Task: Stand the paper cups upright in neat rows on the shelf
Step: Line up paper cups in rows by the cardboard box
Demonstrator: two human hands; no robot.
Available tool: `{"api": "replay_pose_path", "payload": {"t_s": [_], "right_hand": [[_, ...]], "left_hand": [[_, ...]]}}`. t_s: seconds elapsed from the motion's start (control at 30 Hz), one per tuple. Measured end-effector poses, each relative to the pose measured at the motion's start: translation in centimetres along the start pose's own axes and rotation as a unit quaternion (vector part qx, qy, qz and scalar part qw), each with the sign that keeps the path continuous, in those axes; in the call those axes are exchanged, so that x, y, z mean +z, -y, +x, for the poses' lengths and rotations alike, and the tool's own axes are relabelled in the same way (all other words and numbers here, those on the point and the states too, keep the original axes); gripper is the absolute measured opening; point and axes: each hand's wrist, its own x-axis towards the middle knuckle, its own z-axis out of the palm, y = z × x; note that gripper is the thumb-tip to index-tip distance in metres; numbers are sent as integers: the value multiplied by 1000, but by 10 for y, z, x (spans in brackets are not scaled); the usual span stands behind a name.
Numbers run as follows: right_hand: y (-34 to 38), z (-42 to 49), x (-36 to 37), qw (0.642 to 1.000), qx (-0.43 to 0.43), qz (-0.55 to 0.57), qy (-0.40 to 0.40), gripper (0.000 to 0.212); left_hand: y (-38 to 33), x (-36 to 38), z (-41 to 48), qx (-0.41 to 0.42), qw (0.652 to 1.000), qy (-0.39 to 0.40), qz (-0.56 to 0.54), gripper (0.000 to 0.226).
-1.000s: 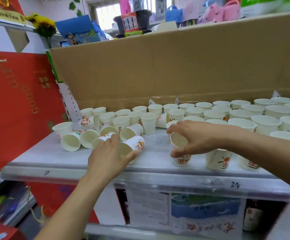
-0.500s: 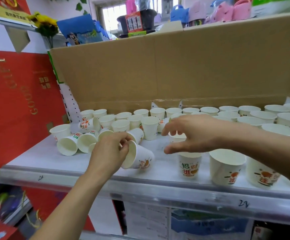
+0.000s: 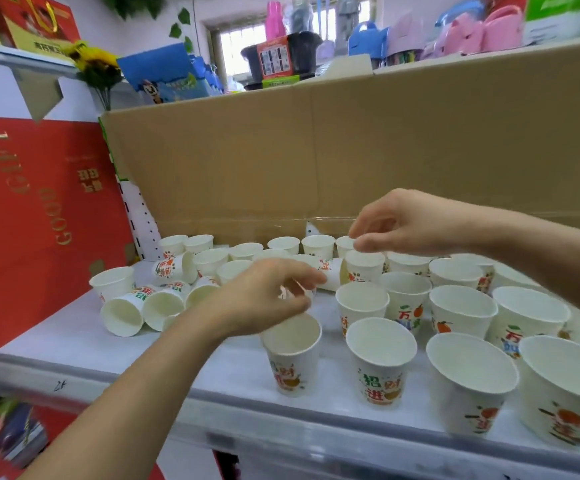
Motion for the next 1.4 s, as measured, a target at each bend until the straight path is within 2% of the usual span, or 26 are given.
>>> {"api": "replay_pose_path", "payload": {"t_s": [0.1, 0.17, 0.3, 0.47, 0.53, 0.63, 0.77, 0.93, 1.1, 1.23, 1.4], "right_hand": [[-20, 11, -8, 1000, 6, -4, 7, 16], [-33, 20, -8, 1000, 13, -20, 17, 16], [-50, 38, -1, 996, 13, -70, 45, 18], [-56, 59, 16, 990, 4, -112, 80, 23], [-53, 67, 23, 988, -9, -125, 91, 24], [-48, 77, 37, 983, -19, -145, 111, 28], [-41, 90, 54, 977, -11, -153, 146, 39], [-30, 107, 64, 945, 68, -219, 233, 71], [-25, 118, 72, 929, 80, -267, 242, 78], [-28, 120, 82, 925, 46, -318, 203, 65], [-31, 120, 89, 948, 8, -291, 128, 32]], "left_hand": [[9, -22, 14, -13, 995, -86, -48, 28], [15, -26, 29, -20, 994, -109, -5, 26], [29, -16, 62, -31, 989, -45, 137, 31], [47, 1, 89, -53, 982, 58, 170, 57], [54, 7, 95, -59, 977, 87, 186, 53], [63, 9, 98, -39, 968, 92, 230, 8], [67, 2, 93, 2, 957, 99, 272, 35], [79, -3, 84, 49, 953, 95, 284, 23], [92, -4, 80, 61, 961, 92, 253, 22], [100, -7, 79, 67, 969, 95, 219, 24], [110, -8, 73, 77, 979, 100, 162, 20]]}}
